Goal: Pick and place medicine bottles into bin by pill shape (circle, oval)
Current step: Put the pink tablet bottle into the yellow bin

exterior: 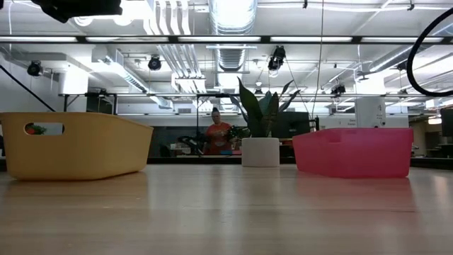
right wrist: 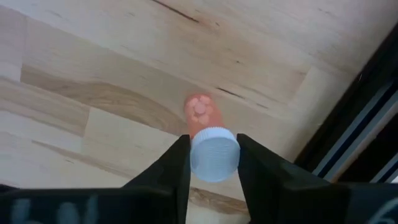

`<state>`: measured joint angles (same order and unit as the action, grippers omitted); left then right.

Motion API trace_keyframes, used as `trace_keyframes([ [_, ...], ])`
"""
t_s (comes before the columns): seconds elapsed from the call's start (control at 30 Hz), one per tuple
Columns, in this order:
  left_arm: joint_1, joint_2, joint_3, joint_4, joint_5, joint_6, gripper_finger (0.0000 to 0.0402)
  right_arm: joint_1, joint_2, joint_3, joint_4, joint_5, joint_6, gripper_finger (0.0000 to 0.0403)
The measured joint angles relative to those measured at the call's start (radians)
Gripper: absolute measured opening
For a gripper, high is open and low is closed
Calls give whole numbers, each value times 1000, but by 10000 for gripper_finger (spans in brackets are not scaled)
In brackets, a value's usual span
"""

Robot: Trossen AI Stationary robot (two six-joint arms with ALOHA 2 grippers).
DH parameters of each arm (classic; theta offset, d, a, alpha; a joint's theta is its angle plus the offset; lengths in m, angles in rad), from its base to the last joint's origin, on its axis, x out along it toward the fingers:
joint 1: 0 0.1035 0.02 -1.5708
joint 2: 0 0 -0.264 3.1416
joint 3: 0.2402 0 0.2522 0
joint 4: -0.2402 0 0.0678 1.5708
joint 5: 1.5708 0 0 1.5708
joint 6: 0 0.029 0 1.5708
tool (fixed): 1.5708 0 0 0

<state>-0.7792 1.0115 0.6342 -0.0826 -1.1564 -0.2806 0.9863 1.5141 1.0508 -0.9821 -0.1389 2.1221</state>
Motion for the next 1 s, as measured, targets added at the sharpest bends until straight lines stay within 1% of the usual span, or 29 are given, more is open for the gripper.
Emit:
trace_keyframes([
  [0.1,0,0,0,2,0,-1,136,-3,-8,1,-10,23,-15,116],
  [0.17,0,0,0,4,0,-1,136,-8,-17,3,-6,74,-31,120],
  [0.23,0,0,0,6,0,-1,136,-24,-28,5,8,115,-55,119],
  [0.37,0,0,0,12,0,-1,136,-77,-43,5,38,182,-172,110],
  [0.57,0,0,0,22,0,-2,136,-213,-49,5,96,233,-431,111],
  [0.87,0,0,0,23,1,-4,136,-439,-46,6,318,294,-899,111],
  [1.0,0,4,0,23,25,-11,136,-519,-45,6,402,344,-1081,112],
])
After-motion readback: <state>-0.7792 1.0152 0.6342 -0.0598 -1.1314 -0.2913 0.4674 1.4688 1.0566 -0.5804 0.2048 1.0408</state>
